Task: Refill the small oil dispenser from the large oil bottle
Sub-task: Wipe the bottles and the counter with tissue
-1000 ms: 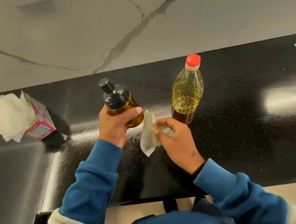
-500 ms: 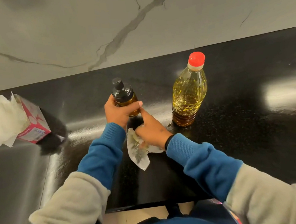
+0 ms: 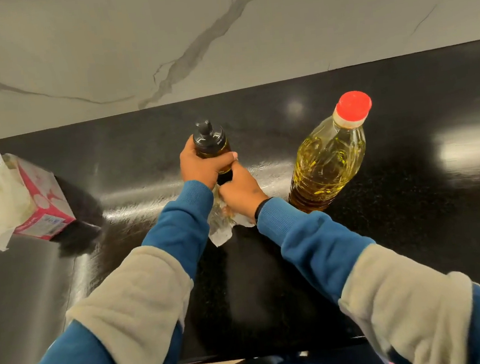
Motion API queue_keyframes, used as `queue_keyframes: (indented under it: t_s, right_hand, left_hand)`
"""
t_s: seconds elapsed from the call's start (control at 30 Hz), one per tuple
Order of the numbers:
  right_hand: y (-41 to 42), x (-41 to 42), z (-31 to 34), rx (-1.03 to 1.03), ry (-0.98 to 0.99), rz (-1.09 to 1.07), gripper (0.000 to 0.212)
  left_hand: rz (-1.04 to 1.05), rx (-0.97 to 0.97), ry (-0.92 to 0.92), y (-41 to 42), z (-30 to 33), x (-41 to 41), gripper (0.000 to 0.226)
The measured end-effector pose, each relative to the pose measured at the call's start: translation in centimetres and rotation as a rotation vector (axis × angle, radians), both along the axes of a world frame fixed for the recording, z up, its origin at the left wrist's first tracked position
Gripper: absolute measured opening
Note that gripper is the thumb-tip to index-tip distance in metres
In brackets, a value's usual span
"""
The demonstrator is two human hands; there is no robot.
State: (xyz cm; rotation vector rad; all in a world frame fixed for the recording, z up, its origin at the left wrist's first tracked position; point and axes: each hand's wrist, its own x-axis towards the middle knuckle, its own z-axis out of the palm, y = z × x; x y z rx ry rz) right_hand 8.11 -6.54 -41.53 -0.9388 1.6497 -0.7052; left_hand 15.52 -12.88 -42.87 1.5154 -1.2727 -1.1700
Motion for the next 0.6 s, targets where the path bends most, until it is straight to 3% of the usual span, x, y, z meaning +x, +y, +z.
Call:
queue_keyframes:
  t_s: [0.4, 0.5, 0.6]
  right_hand:
    - [-1.2, 0.3, -1.1, 0.048, -0.066, -0.053, 0.047]
    - [-0.4, 0.3, -0.6, 0.026, -0.035, -0.055, 0.038]
    - [1.4, -0.1, 1.0, -0.026, 0.015, -0.034, 0.031]
  left_hand:
    - [-0.034, 0.025, -0.173, -1.0, -1.0, 0.0, 0.059]
    - [-0.043, 0.029, -0.226, -0.7, -0.9, 0.0, 0.073]
    - [-0.077, 0.065, -0.136, 0.3, 0.3, 0.6, 0.104]
